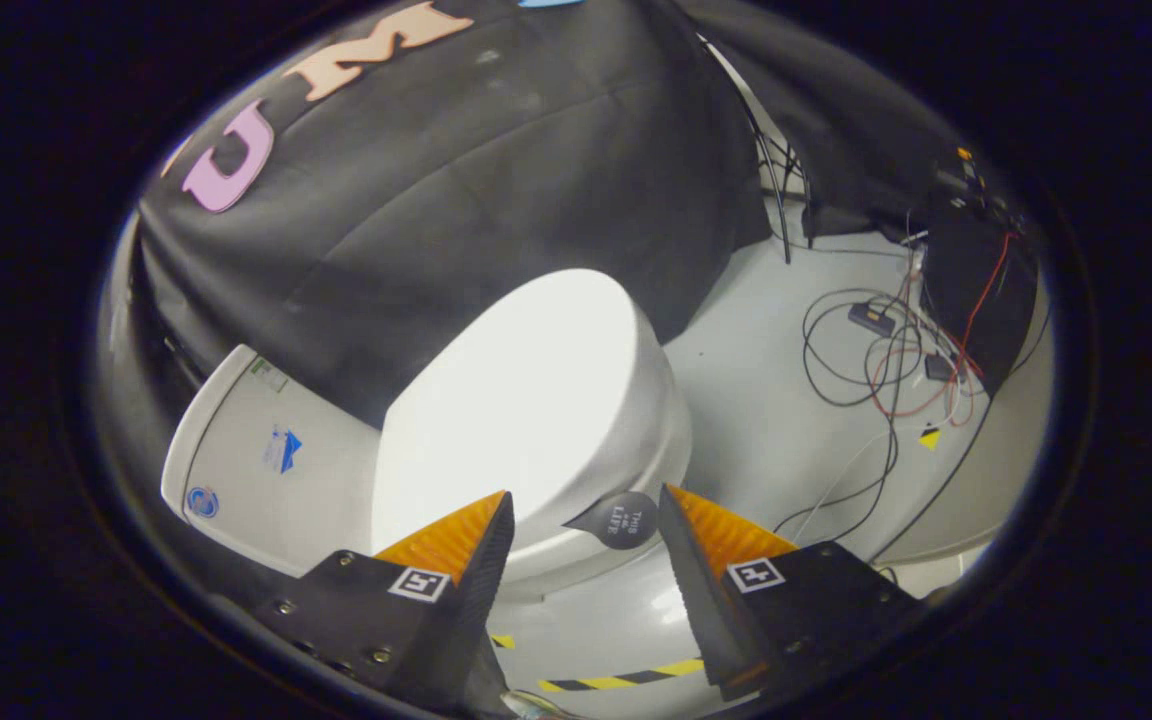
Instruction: Open the toilet lid.
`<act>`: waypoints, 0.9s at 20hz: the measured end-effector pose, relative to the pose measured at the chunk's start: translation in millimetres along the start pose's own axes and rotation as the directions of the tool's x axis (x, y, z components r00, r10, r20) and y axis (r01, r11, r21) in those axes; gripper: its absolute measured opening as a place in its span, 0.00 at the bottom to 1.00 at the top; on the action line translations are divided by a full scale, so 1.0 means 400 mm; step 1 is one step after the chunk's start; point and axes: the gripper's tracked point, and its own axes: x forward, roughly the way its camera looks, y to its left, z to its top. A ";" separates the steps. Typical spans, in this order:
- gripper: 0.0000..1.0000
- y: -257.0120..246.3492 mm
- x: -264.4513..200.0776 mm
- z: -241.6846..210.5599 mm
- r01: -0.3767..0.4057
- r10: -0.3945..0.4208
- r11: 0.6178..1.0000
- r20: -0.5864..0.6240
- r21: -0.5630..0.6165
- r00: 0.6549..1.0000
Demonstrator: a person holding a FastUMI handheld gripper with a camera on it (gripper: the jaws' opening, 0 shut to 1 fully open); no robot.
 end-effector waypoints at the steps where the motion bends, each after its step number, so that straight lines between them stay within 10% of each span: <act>1: 0.85 -0.032 0.013 -0.021 0.014 -0.013 0.999 -0.033 0.033 0.999; 6: 0.65 -0.037 0.090 -0.061 -0.020 0.047 0.971 -0.107 0.238 0.993; 9: 0.08 -0.037 0.083 -0.033 -0.075 0.109 0.923 -0.069 0.376 0.992; 18: 0.01 0.034 -0.001 0.037 -0.166 0.180 0.924 -0.008 0.344 0.984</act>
